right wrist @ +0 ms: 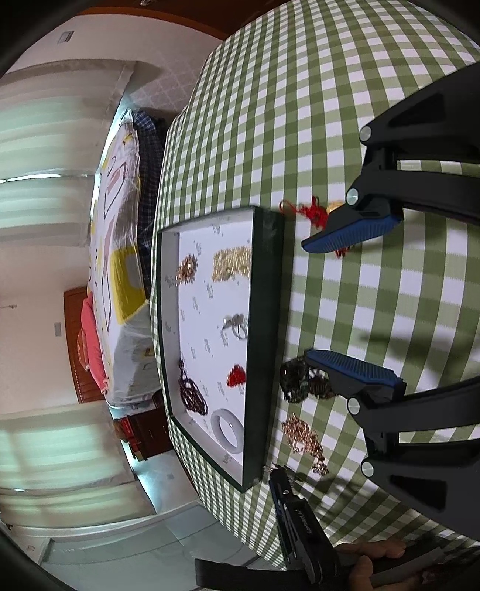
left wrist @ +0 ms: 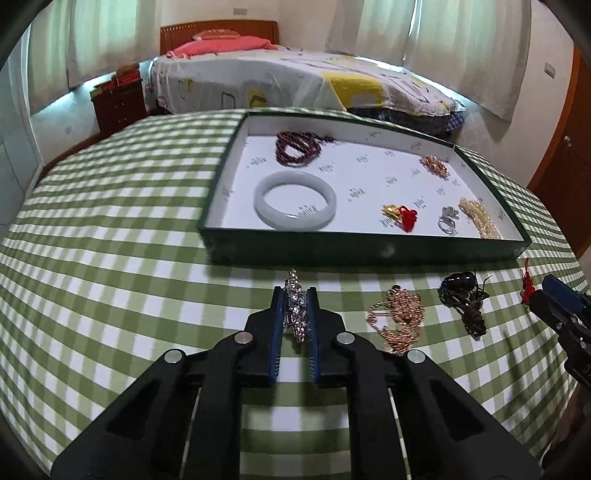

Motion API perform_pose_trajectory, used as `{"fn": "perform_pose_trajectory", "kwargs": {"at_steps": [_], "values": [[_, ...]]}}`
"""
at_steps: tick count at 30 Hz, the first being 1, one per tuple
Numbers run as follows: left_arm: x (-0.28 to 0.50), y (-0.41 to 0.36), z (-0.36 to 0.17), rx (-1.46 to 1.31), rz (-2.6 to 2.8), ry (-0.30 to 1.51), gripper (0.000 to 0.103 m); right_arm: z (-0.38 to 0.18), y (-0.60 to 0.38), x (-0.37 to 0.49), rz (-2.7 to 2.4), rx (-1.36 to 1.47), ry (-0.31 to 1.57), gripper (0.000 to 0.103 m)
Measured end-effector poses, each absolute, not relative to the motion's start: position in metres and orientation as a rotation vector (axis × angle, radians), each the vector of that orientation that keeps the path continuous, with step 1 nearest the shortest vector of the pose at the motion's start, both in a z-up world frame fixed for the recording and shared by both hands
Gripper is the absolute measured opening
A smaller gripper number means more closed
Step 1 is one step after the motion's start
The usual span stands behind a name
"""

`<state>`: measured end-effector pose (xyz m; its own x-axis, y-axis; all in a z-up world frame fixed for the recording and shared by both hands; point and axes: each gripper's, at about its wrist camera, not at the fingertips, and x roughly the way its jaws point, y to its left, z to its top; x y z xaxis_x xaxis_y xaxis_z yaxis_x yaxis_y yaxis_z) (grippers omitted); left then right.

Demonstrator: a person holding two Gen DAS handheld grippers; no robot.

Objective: Organize jewelry
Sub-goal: 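Grasp silver rhinestone brooch with left tool while right tool lowers to black necklace, then grasp black beaded necklace with right tool while left tool lifts brooch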

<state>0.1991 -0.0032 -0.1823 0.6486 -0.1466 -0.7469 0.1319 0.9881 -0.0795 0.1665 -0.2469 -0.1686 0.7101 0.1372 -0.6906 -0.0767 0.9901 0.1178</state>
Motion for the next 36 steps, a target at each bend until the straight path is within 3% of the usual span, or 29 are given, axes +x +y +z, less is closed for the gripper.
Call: {"fn": "perform_pose_trajectory", "kwargs": {"at_steps": [10, 18, 24, 28, 36], "values": [[0.181, 0.033, -0.164, -0.07, -0.095, 0.812, 0.012, -0.177, -0.207, 0.179, 0.218, 0.046, 0.826, 0.054], [0.178, 0.052, -0.165, -0.097, -0.049, 0.81, 0.012, -0.186, -0.194, 0.193, 0.237, 0.029, 0.883, 0.047], [0.177, 0.049, -0.168, -0.093, -0.062, 0.817, 0.012, -0.19, -0.191, 0.197, 0.231, 0.017, 0.915, 0.037], [0.177, 0.045, -0.169, -0.087, -0.07, 0.82, 0.012, -0.19, -0.196, 0.196, 0.236, 0.033, 0.916, 0.015], [0.177, 0.042, -0.167, -0.083, -0.078, 0.814, 0.012, -0.181, -0.2, 0.187, 0.241, 0.044, 0.852, 0.01]]}}
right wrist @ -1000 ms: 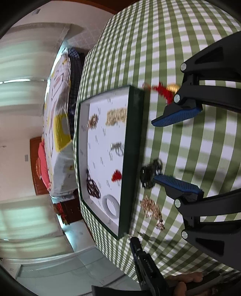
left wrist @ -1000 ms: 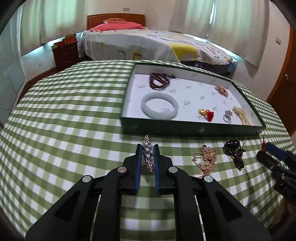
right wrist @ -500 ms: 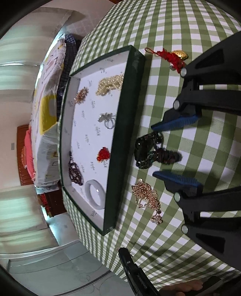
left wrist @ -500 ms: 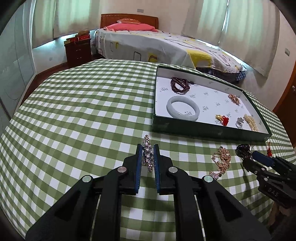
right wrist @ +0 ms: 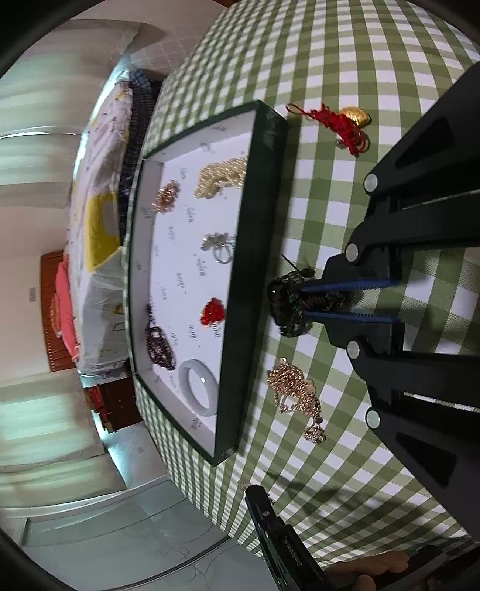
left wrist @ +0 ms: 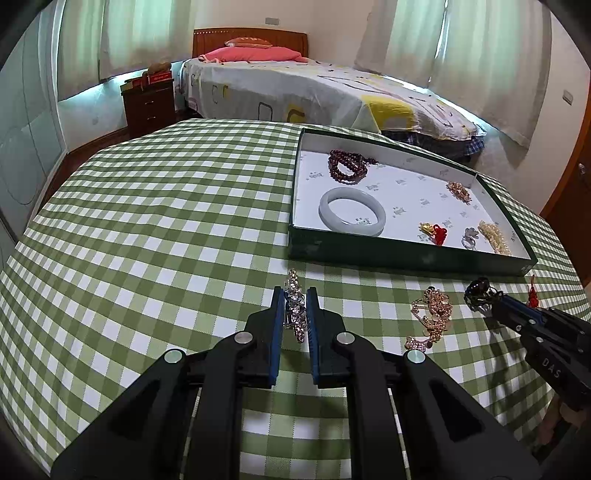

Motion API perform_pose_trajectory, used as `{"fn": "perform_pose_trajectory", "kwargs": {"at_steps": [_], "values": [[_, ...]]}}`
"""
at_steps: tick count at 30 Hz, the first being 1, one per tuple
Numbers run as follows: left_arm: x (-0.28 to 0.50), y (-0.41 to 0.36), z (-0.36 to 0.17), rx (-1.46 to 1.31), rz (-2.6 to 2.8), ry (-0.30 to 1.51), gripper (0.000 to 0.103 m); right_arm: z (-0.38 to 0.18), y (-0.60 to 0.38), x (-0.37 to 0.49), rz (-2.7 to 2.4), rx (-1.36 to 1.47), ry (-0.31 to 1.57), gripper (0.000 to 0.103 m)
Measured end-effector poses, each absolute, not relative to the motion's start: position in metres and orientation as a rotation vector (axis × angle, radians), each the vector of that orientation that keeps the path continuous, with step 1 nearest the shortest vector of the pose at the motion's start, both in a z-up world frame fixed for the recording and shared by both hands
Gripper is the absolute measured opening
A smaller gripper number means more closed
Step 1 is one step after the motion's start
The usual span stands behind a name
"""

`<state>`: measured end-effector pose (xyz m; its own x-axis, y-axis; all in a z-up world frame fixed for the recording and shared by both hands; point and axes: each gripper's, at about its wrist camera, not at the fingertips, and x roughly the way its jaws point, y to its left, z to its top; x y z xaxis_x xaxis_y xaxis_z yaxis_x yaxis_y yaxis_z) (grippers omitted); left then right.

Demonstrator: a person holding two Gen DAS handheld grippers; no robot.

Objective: Organize jewelry
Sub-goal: 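Grasp black beaded necklace with right tool while left tool lifts brooch, then carry brooch with left tool while right tool carries black necklace over tray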

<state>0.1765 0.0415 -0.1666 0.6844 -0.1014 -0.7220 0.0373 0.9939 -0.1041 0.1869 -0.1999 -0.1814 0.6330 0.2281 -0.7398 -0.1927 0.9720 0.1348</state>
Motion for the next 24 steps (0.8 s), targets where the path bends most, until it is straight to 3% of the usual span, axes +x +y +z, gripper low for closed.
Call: {"fn": "perform_pose_trajectory", "kwargs": {"at_steps": [24], "values": [[0.167, 0.027, -0.137, -0.07, -0.122, 0.748, 0.012, -0.125, -0.221, 0.16, 0.213, 0.067, 0.667, 0.009]]}}
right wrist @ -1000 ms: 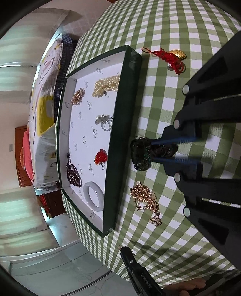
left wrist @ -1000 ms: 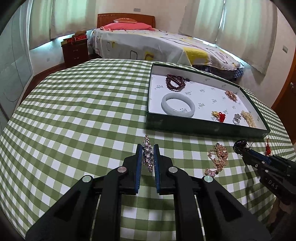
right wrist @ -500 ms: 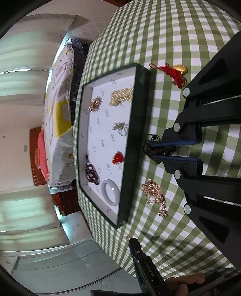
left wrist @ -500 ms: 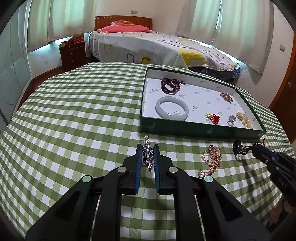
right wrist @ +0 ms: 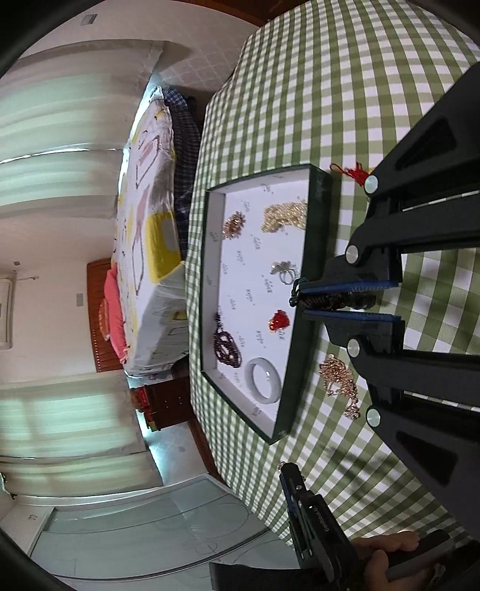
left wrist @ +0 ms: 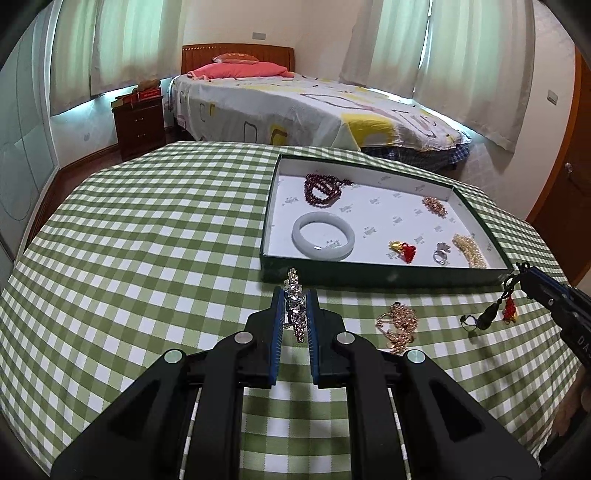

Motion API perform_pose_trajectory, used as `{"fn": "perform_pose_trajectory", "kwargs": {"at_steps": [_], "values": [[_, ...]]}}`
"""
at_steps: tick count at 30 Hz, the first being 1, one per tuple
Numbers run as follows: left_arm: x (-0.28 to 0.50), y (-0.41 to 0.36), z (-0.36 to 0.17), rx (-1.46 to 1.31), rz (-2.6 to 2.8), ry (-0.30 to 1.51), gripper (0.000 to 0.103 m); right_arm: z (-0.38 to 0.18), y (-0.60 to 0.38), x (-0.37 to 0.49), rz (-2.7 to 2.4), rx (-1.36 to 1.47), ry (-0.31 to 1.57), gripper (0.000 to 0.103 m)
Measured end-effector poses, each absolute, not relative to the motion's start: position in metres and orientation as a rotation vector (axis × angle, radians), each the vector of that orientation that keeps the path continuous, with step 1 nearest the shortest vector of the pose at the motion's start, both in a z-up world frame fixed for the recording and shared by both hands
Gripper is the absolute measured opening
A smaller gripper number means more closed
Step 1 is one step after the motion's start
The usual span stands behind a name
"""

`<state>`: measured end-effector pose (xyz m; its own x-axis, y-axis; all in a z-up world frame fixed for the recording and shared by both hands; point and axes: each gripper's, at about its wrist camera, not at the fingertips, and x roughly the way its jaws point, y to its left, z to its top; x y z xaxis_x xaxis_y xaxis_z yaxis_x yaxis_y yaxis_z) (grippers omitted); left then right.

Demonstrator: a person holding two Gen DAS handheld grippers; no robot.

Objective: Organize jewelry
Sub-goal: 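Carry brooch with left tool while right tool carries black necklace over tray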

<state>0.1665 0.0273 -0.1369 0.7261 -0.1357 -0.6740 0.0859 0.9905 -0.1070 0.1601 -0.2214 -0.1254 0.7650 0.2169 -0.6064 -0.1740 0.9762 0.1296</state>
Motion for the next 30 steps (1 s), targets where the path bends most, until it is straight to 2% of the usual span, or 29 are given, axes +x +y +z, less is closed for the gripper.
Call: {"fn": "perform_pose_trajectory", "kwargs": {"at_steps": [16, 30], "values": [[0.169, 0.012, -0.101, -0.084, -0.183, 0.685, 0.012, -0.078, -0.232, 0.156, 0.204, 0.072, 0.54, 0.009], [0.209, -0.023, -0.067, -0.074, -0.254, 0.598, 0.012, -0.047, -0.243, 0.196, 0.192, 0.07, 0.443, 0.009]]}}
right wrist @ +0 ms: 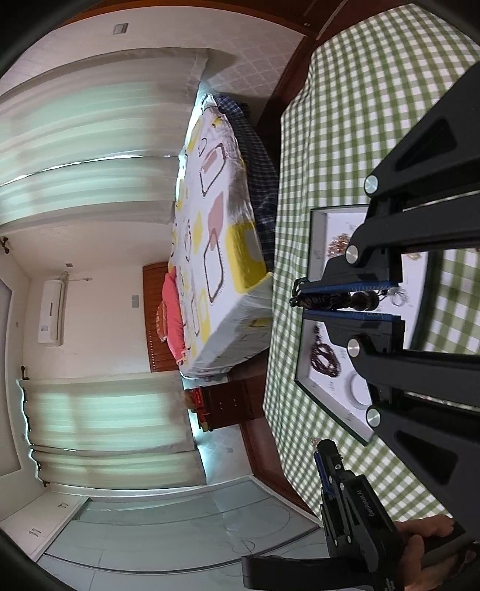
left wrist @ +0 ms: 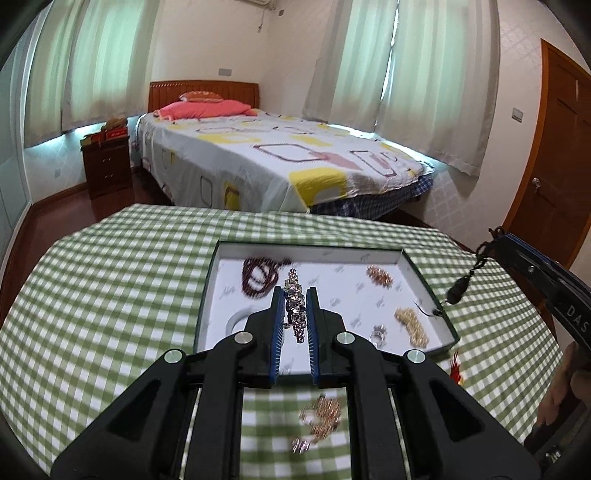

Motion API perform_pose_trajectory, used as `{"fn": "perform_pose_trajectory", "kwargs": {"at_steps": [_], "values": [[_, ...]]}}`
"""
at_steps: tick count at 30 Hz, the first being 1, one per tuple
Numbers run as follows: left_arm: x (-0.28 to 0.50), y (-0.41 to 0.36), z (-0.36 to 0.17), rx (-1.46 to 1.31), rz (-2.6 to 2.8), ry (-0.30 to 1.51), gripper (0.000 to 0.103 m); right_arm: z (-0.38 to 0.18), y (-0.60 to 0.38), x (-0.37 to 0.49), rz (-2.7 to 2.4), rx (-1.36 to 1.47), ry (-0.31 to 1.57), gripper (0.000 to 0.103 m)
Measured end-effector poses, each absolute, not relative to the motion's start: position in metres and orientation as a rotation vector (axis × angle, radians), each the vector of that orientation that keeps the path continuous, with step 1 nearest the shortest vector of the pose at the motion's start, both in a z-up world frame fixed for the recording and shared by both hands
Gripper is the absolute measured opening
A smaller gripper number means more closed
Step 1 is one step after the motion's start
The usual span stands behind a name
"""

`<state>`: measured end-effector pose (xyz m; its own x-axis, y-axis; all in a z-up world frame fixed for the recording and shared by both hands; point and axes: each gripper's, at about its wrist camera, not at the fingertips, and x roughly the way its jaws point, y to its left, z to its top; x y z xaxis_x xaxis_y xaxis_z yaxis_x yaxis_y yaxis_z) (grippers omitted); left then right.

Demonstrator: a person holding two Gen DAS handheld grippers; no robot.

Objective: Organize jewelry
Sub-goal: 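Carry brooch with left tool while right tool carries black necklace over tray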

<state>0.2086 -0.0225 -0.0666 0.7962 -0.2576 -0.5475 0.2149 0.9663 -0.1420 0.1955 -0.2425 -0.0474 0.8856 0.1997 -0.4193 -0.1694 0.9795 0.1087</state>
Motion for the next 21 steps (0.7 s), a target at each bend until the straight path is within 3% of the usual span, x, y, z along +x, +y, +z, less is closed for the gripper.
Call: {"fn": "perform_pose_trajectory", "kwargs": {"at_steps": [10, 21], "values": [[0.253, -0.048, -0.071, -0.07, -0.281, 0.567, 0.012, -0.063, -0.247, 0.235, 0.168, 0.087, 0.458, 0.009], [0.3, -0.073, -0.114, -0.052, -0.292, 0.646, 0.012, -0.103, -0.249, 0.28, 0.166, 0.117, 0.542, 0.009]]}}
